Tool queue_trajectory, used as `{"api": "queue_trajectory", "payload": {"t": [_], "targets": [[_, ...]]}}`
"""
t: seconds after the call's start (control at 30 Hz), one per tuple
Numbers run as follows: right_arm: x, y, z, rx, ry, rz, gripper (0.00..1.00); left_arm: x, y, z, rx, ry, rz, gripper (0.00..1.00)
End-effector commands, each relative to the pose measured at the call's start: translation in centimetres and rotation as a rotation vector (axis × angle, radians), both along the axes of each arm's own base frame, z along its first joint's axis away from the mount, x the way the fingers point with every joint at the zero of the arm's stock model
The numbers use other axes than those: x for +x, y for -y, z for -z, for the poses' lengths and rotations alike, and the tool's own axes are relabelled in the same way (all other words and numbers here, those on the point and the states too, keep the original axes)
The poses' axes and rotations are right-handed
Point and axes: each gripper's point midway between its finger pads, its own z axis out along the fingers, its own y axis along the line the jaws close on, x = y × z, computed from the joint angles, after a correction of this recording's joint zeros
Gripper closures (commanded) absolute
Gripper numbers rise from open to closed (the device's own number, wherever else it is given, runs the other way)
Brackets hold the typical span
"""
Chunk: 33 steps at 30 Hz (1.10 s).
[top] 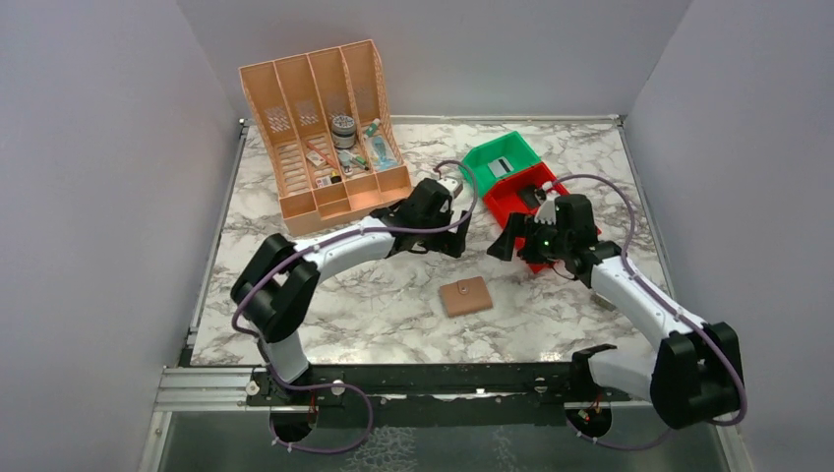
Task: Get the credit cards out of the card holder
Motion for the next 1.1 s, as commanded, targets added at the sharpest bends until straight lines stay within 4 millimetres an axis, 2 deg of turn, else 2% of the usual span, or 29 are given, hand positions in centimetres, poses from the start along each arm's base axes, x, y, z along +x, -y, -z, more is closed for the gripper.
{"api": "queue_trajectory", "payload": {"t": [0.0,0.1,0.2,0.33,0.53,0.7,0.83,0.97,1.0,1.07], "targets": [[0.1,-0.1,2.3,0.004,-0.112,0.017,0.04,1.8,3.6,-0.1,-0.076,0.016,0.031,0.04],[0.9,0.6,3.9,-0.042,-0.148,0.061,0.05,2.8,3.3,1.3,-0.042,0.017,-0.001,0.04],[1.9,2.1,5.2,-0.118,-0.163,0.138,0.05,4.0,1.8,2.6,-0.018,0.015,-0.052,0.04],[3.1,4.4,6.1,-0.226,-0.153,0.228,0.05,5.5,-1.6,3.9,0.017,0.006,-0.135,0.04],[3.9,7.7,6.5,-0.376,-0.133,0.345,0.05,7.3,-7.2,4.3,0.044,0.005,-0.26,0.04],[4.5,9.5,5.6,-0.433,-0.101,0.445,0.05,7.8,-11.6,4.4,0.099,0.011,-0.348,0.04],[5.3,9.6,4.0,-0.408,-0.066,0.489,0.05,8.1,-14.4,4.3,0.128,0.024,-0.403,0.04],[6.1,8.1,1.6,-0.322,-0.028,0.462,0.06,8.5,-17.0,4.7,0.151,0.015,-0.466,0.04],[6.3,7.6,0.9,-0.294,-0.016,0.45,0.07,8.7,-17.4,3.7,0.139,0.035,-0.483,0.04],[6.8,6.4,-0.5,-0.238,0.021,0.411,0.08,8.8,-18.5,3.2,0.136,0.044,-0.523,0.04]]}}
